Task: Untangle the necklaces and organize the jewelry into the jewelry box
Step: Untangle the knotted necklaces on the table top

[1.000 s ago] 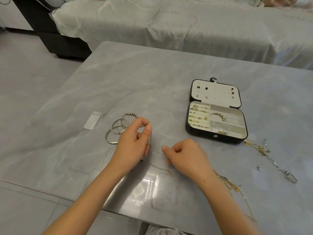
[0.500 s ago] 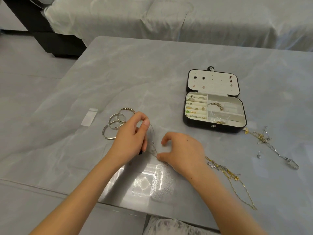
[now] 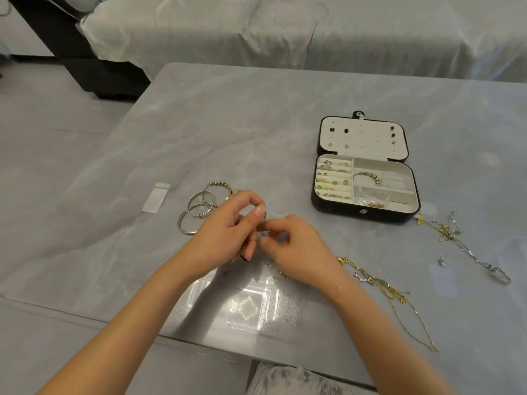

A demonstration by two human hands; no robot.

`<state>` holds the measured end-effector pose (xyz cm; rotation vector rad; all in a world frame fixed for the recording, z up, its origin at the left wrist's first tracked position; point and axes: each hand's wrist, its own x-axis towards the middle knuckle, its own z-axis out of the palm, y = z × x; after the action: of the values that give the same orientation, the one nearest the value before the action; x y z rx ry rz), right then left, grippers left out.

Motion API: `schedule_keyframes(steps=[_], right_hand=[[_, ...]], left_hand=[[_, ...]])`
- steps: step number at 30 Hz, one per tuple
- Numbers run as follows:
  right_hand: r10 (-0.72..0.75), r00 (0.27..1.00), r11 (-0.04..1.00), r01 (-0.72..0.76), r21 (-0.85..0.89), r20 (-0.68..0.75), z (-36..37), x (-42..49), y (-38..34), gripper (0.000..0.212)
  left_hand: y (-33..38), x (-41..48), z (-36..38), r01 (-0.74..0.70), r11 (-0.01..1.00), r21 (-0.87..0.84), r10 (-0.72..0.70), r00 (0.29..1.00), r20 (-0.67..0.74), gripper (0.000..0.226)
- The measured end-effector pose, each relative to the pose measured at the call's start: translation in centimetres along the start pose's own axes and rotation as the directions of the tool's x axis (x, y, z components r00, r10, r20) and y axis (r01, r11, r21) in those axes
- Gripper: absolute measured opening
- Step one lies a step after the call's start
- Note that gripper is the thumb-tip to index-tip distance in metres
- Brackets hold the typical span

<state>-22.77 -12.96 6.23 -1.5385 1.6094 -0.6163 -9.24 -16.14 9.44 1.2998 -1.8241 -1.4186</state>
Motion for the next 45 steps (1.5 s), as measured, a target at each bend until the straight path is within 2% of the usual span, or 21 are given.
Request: schedule_keyframes(steps=[3, 7, 11, 13, 19, 23, 27, 29, 31, 33, 40, 42, 45], right_hand=[[-0.016, 0.999, 0.995, 0.019, 0.096, -0.029, -0.1, 0.1, -0.1, 0.011], [0.020, 0.986, 0.987, 0.007, 0.159, -0.165, -1.1, -0.1, -0.5, 0.007], [0.084, 0.996, 0.875, -0.057, 0.481, -0.035, -2.4, -0.8, -1.6, 0.010], [0.097, 0.995, 0.852, -0.066, 0.519, -0.033, -2.6, -0.8, -1.7, 0.011], [0.045, 0.992, 0.954, -0.008, 0.300, -0.116, -3.5, 0.0, -2.2, 0.012], [0.116, 0.993, 0.959, -0.108, 0.262, -0.016, -4.7, -0.2, -2.3, 0.017], [0.227, 0.967, 0.906, -0.253, 0.340, 0.116, -5.5, -0.7, -2.0, 0.023], [0.255, 0.956, 0.899, -0.290, 0.328, 0.147, -5.8, -0.9, -1.8, 0.022], [0.273, 0.952, 0.902, -0.304, 0.308, 0.139, -6.0, -1.2, -1.5, 0.021], [0.281, 0.951, 0.908, -0.307, 0.284, 0.131, -6.3, -1.5, -1.1, 0.019], [0.272, 0.939, 0.911, -0.323, 0.258, 0.212, -6.8, -2.8, 0.0, 0.008], [0.271, 0.941, 0.907, -0.320, 0.273, 0.203, -6.5, -3.0, 0.2, 0.008], [0.255, 0.943, 0.898, -0.314, 0.309, 0.216, -6.1, -3.0, 0.5, 0.009]], left_hand=[[-0.2, -0.1, -0.3, -0.009, 1.000, 0.021, 0.009, 1.000, 0.009, 0.018], [-0.9, -0.1, -0.7, 0.002, 0.998, 0.060, 0.000, 0.999, -0.038, 0.018], [-1.7, -0.2, -0.9, 0.005, 0.992, 0.127, 0.006, 0.996, -0.090, 0.016], [-1.9, -0.1, -0.9, 0.009, 0.991, 0.137, 0.004, 0.996, -0.093, 0.016], [-2.4, 0.4, -1.6, 0.014, 0.992, 0.122, -0.002, 0.995, -0.096, 0.016], [-2.6, 0.4, -1.9, 0.031, 0.994, 0.108, -0.023, 0.997, -0.075, 0.017], [-2.9, 0.2, -1.6, -0.022, 0.962, 0.271, 0.047, 0.995, -0.088, 0.015], [-2.9, 0.1, -1.5, -0.027, 0.958, 0.284, 0.062, 0.992, -0.113, 0.014], [-2.9, -0.1, -1.4, -0.026, 0.971, 0.238, 0.057, 0.991, -0.125, 0.017], [-2.6, -0.3, -1.4, -0.020, 0.992, 0.122, 0.036, 0.990, -0.135, 0.020], [-1.6, -1.0, -1.6, 0.055, 0.984, -0.170, -0.086, 0.979, -0.185, 0.017], [-2.0, -1.0, -1.9, 0.052, 0.992, -0.112, -0.076, 0.973, -0.220, 0.017], [-3.1, -1.1, -2.1, 0.081, 0.979, 0.188, -0.025, 0.958, -0.284, 0.021]])
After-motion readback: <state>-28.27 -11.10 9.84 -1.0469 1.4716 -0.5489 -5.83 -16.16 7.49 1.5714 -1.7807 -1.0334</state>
